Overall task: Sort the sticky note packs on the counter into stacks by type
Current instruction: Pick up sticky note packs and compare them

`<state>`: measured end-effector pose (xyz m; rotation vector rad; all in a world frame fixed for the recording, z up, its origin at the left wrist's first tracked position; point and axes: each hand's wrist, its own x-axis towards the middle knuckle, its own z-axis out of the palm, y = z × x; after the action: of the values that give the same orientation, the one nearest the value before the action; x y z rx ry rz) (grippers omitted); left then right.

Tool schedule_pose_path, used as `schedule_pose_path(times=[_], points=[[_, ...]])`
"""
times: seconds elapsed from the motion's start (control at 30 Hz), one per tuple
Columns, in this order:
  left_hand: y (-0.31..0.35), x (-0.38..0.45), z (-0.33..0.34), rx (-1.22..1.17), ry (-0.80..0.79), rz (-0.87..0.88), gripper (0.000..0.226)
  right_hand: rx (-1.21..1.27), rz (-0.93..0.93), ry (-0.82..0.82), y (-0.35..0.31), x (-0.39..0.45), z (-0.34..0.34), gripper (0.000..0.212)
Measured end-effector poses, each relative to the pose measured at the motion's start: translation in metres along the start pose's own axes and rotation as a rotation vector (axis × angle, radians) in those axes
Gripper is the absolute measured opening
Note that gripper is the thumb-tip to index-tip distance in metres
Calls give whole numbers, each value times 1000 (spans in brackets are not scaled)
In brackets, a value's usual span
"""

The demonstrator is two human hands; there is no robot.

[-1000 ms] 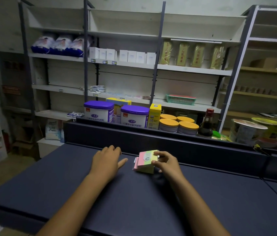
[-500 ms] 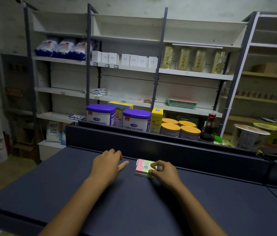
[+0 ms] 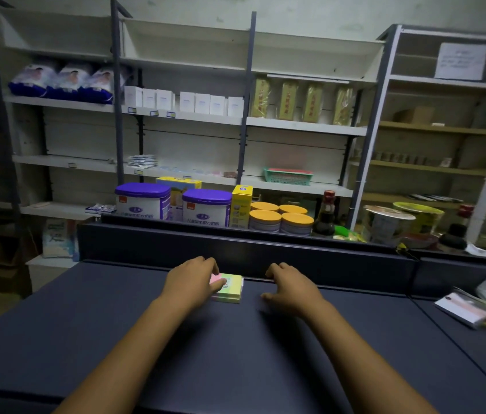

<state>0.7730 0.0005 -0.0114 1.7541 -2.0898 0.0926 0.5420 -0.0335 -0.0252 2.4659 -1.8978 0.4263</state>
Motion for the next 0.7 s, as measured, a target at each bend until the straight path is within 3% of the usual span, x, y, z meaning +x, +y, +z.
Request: schedule_pose_path(times=[0.27, 0.7], points=[[96, -5, -3, -11, -46, 109, 33, -94, 103, -37, 74, -67, -55, 61], [320, -84, -1, -65, -103, 290, 38, -67, 334, 67, 215, -282, -165, 56]])
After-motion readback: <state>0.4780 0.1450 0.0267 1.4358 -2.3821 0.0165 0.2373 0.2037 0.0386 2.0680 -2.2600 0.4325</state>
